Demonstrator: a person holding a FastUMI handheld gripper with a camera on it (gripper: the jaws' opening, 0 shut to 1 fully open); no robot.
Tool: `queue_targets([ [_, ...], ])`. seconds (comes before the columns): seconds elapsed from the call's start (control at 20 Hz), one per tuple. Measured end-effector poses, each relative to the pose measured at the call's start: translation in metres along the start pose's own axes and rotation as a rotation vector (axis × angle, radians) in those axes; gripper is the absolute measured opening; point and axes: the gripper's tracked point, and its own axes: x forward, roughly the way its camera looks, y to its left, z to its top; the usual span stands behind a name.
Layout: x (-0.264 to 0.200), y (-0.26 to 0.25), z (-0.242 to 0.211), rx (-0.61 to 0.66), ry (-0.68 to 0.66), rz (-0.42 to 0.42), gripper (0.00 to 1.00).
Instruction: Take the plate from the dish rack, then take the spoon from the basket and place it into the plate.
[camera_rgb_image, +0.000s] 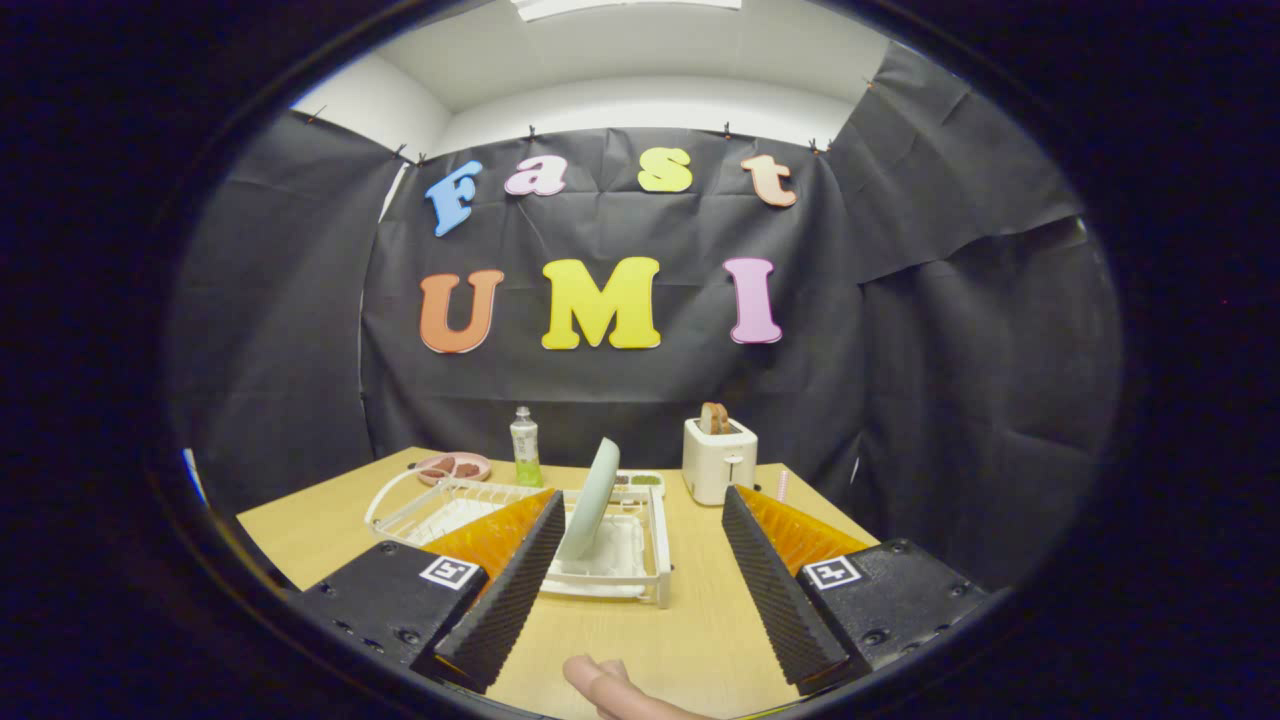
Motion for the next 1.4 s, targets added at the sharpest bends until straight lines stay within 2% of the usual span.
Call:
queue_targets([
  [0.25, 0.044, -0.005, 0.031, -0.022, 0.054, -0.034, 1.0],
  [0.35, 0.064, 0.005, 0.041, 0.042, 0.091, 0.014, 1.0],
  [0.5, 0.099, 0.001, 0.051, 0.07, 0.139, 0.01, 1.0],
  [0.7, 0.149, 0.017, 0.052, -0.006, 0.226, 0.029, 1.0],
  [0.95, 0.199, 0.052, 0.046, -0.013, 0.465, 0.1, 1.0],
  [1.1, 0.215, 0.064, 0.031, -0.052, 0.652, 0.113, 1.0],
  [1.2, 0.218, 0.062, 0.017, -0.067, 0.778, 0.091, 1.0],
  [1.35, 0.224, 0.064, 0.001, -0.046, 0.952, 0.107, 0.92],
  [1.4, 0.225, 0.068, -0.003, -0.036, 1.008, 0.116, 0.86],
])
